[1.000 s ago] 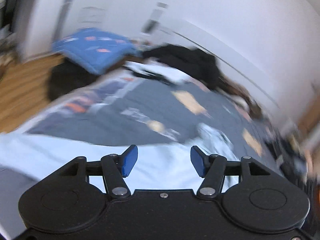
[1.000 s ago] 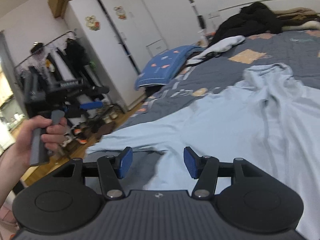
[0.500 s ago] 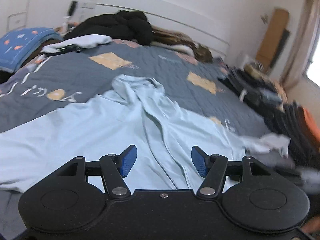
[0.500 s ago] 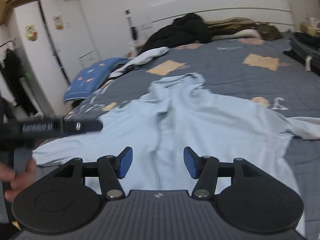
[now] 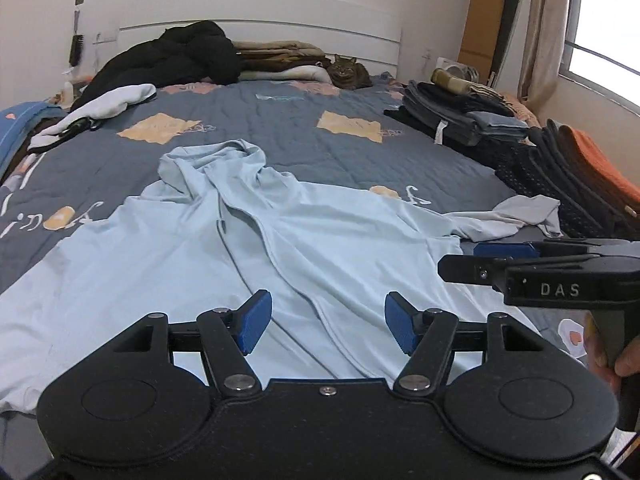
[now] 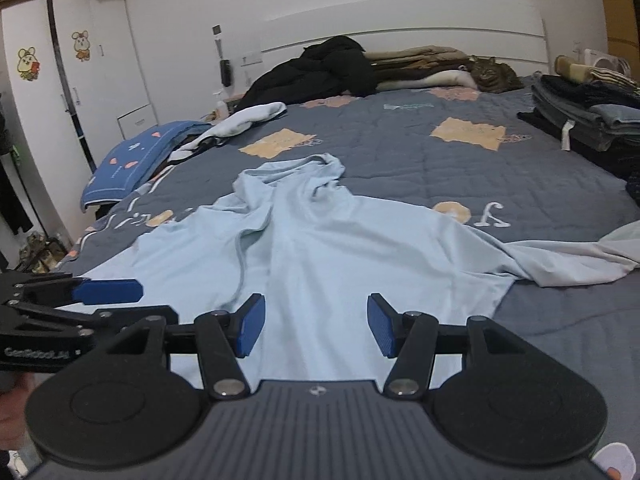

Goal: Fold clothes
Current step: 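Move the right gripper toward the jacket sleeve lying by the clothes pile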

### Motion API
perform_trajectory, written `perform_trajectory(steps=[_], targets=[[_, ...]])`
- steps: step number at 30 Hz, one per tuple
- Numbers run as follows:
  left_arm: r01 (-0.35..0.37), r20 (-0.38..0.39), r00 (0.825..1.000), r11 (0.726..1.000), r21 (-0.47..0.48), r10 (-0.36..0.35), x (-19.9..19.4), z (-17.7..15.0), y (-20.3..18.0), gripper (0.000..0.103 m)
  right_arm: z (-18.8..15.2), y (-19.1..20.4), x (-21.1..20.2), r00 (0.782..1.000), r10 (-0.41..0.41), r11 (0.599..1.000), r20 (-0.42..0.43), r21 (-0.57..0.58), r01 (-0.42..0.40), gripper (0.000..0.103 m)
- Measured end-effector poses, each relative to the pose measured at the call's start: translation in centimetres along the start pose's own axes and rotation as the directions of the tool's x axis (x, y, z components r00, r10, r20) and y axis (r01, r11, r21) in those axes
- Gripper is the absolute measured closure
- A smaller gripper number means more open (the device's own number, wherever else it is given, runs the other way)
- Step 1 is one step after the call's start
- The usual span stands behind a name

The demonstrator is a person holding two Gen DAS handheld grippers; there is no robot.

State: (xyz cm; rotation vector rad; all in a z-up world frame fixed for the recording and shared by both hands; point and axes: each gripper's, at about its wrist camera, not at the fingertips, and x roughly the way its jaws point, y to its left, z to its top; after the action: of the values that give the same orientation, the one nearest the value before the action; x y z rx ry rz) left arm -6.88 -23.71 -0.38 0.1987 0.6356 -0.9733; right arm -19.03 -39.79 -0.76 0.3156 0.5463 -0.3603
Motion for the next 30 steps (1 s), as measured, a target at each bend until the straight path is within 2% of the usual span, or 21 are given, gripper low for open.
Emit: perform_trajectory(steps=[11,17,22,26,30], targets=[[-0.029,-0.006,1.000,0.999,-0.041,0.028,0.8,-0.5,0.3,0.040,0.2,-3.8,-0.9,0.997,-0.074,0.997,0.037,0.010,0.074,0.047],[-0.006,-0.014,1.000,0.999,-0.044,0.005,1.1,-0.8,0.0,0.040,0.6,-8.2,-1.0,0.983,-0.175,0.981,0.049,0.088,0.171,0.047],[0.031,-0.020,0.999,0.999,-0.042,-0.032,1.3,-1.0,-0.5,0.040,0.5,-10.5,-0.9,0.975,-0.222,0.968,0.029,0.126,0.217,0.047],[0.053,-0.032,0.998,0.998,-0.018,-0.053,1.8,-1.4,-1.4,0.040,0.1,-11.1,-1.0,0.969,-0.247,0.966,0.034,0.095,0.242,0.047],[0.069,-0.045,0.997,0.998,0.000,-0.069,2.1,-1.9,-2.0,0.040,-0.2,-12.6,-1.0,0.951,-0.307,0.951,0.038,0.051,0.305,0.047]])
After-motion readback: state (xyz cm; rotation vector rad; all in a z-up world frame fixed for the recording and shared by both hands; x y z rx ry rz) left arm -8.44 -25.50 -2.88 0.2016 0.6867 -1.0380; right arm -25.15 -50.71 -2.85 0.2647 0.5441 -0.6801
